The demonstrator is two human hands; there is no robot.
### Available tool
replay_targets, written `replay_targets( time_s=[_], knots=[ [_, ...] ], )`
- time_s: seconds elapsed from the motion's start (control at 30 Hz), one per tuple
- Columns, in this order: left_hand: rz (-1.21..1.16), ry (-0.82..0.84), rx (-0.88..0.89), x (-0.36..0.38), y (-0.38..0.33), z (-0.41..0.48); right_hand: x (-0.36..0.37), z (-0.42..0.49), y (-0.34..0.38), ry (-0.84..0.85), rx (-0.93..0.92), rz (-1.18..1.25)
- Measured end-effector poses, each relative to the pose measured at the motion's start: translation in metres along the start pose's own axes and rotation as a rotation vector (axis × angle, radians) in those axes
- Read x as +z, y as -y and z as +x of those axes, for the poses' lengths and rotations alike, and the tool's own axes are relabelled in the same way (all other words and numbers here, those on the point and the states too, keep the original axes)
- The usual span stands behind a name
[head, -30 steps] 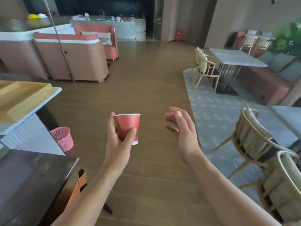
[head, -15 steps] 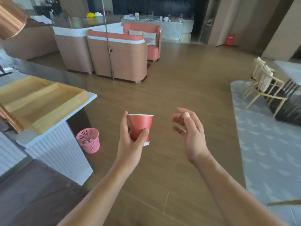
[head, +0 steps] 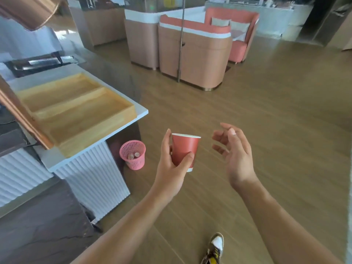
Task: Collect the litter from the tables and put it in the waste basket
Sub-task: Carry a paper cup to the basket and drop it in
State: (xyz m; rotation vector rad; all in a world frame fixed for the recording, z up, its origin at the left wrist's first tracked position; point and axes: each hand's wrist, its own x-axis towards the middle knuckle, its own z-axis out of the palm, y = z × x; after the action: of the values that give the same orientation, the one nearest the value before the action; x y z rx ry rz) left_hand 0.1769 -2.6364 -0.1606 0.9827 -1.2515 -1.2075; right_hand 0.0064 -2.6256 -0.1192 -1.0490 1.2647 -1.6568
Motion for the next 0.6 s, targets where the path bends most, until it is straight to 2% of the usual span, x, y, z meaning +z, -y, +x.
replay_targets(
  time_s=[0.4,0.6],
  knots=[
    [0.006,-0.242,0.019,0.115,0.056,0.203,-0.038,0.255,-0.041,0.263,0.016,-0.002],
    [-0.024,-0.369,-0.010,0.148,0.072,0.285,-0.043,0.358,-0.052,0.318,0.047,0.015]
  ],
)
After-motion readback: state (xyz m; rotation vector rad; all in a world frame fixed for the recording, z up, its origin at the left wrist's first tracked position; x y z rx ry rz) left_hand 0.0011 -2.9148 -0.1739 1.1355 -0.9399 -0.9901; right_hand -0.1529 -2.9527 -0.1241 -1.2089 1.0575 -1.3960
